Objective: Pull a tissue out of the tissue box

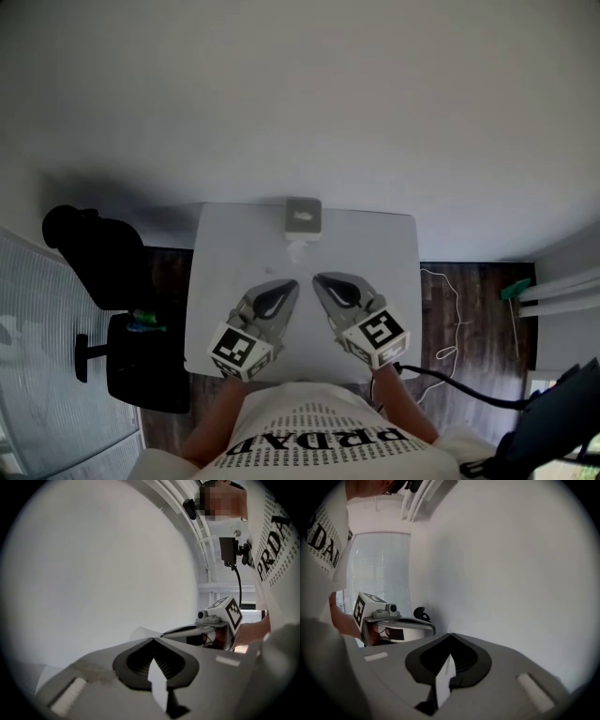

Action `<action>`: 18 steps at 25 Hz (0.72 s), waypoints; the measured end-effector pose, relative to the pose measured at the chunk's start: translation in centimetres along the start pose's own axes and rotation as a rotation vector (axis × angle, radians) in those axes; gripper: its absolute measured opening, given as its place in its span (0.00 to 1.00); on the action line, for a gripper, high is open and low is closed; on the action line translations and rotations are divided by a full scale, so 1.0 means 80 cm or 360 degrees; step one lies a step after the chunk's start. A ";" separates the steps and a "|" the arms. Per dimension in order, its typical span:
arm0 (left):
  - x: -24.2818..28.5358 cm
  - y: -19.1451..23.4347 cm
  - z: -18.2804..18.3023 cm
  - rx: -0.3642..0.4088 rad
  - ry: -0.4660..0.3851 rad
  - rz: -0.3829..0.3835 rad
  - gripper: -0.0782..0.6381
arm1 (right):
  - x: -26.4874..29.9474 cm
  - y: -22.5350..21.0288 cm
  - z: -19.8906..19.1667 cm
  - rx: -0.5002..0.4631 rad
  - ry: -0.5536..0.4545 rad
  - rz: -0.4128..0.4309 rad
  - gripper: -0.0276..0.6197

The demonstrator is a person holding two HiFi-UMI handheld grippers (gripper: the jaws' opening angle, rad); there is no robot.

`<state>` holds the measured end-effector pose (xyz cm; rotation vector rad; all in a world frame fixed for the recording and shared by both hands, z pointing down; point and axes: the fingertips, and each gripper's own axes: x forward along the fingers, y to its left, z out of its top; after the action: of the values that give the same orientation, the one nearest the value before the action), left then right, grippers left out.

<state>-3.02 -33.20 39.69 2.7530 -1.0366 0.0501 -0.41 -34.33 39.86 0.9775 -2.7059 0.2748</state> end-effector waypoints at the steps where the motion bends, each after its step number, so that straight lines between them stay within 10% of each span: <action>1: 0.001 -0.001 0.000 -0.0004 -0.0002 -0.0005 0.10 | 0.000 0.000 -0.002 -0.0001 0.0005 0.0002 0.05; 18: 0.000 -0.012 -0.008 -0.0014 0.0036 -0.0009 0.10 | -0.009 0.000 0.001 -0.0063 -0.0095 -0.0010 0.05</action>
<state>-2.37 -32.32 40.16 2.7408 -1.0204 0.0754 0.09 -33.89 39.59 0.9984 -2.7500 0.1931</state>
